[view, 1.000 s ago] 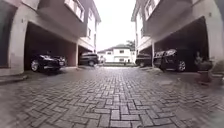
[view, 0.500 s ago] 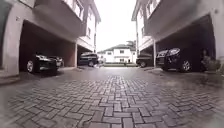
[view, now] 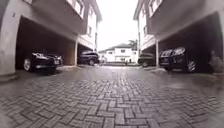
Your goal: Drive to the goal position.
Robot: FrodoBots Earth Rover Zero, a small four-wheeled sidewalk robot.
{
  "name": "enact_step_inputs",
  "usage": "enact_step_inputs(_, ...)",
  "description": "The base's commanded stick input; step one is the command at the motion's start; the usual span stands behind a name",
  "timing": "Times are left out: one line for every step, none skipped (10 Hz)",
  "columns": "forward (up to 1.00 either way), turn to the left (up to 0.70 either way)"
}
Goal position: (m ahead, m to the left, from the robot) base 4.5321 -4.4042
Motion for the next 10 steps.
enact_step_inputs(0.7, 0.0)
enact_step_inputs(0.7, 0.0)
enact_step_inputs(0.7, 0.0)
enact_step_inputs(0.7, 0.0)
enact_step_inputs(0.7, 0.0)
enact_step_inputs(0.7, 0.0)
enact_step_inputs(0.7, 0.0)
enact_step_inputs(0.7, 0.0)
enact_step_inputs(0.7, 0.0)
enact_step_inputs(0.7, 0.0)
